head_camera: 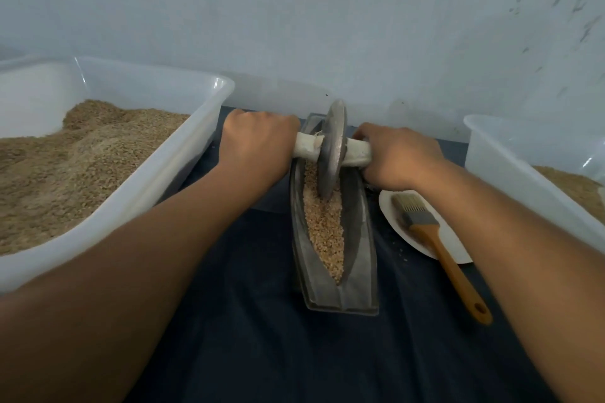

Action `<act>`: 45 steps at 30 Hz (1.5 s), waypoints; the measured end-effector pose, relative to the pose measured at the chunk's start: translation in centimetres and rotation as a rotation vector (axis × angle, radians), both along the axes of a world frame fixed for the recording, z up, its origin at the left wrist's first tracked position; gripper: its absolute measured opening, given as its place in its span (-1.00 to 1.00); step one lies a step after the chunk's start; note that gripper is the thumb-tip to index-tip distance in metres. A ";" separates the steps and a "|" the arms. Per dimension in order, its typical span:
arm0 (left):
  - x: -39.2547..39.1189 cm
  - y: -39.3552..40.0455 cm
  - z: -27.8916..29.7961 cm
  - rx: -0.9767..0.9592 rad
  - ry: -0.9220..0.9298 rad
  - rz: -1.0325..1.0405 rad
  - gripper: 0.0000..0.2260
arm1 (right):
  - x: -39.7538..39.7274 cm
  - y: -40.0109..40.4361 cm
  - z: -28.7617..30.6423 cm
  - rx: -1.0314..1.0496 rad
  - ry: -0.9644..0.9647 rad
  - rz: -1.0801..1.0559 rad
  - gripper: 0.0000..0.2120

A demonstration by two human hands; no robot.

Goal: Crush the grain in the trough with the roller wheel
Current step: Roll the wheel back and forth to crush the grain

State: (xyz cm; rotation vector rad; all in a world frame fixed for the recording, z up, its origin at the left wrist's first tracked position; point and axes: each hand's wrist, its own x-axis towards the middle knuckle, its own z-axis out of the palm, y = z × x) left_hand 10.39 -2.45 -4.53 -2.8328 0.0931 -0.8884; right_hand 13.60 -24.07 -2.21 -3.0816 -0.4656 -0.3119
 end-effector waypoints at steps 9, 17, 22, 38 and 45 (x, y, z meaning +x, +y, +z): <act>-0.6 -0.3 -0.4 0.033 -0.043 -0.013 -0.77 | -0.9 -0.2 -0.7 0.037 -0.009 -0.027 -0.64; -3.8 -0.3 -0.9 -0.005 -0.083 -0.039 -0.70 | -3.9 -0.2 -1.3 0.019 -0.097 -0.057 -0.69; -5.7 -0.2 -1.2 -0.009 -0.085 -0.063 -0.64 | -6.3 -0.4 -1.7 0.033 -0.132 -0.049 -0.69; -10.9 -1.8 0.0 0.064 -0.116 -0.034 -0.68 | -12.4 -1.0 -2.8 0.205 -0.213 0.001 -0.75; -11.9 -1.1 -0.5 0.036 -0.111 -0.030 -0.67 | -13.3 -0.9 -2.6 0.167 -0.385 0.070 -0.72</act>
